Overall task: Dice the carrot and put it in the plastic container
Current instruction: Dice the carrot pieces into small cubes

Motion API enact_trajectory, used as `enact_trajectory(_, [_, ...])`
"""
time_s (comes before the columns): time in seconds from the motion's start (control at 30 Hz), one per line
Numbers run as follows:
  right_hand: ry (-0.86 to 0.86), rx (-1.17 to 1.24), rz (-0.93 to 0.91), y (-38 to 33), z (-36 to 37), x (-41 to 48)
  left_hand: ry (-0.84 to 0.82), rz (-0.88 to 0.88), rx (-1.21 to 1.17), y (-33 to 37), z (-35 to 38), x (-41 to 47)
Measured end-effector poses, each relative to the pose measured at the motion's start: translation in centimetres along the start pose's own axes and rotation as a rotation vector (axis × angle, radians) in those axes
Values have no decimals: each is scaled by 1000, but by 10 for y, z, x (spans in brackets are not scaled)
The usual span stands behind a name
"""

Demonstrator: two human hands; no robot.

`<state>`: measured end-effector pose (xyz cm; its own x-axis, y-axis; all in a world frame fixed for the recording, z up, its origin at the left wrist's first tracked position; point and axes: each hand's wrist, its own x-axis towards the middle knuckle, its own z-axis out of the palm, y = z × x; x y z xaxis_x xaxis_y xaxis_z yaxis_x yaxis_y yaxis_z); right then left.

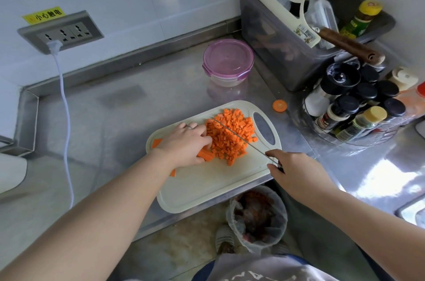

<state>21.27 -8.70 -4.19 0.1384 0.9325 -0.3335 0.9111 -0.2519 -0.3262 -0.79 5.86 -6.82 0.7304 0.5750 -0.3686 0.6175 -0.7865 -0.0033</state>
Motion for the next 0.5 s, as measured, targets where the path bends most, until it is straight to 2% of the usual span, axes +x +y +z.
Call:
enact_trajectory(0.23, [-16,6,5,-8,2,-2,-23,-73,-11,6,2,-8])
enact_trajectory(0.5, [-173,91,-63,-36,25,-4,52,-475,-304,53,28,-35])
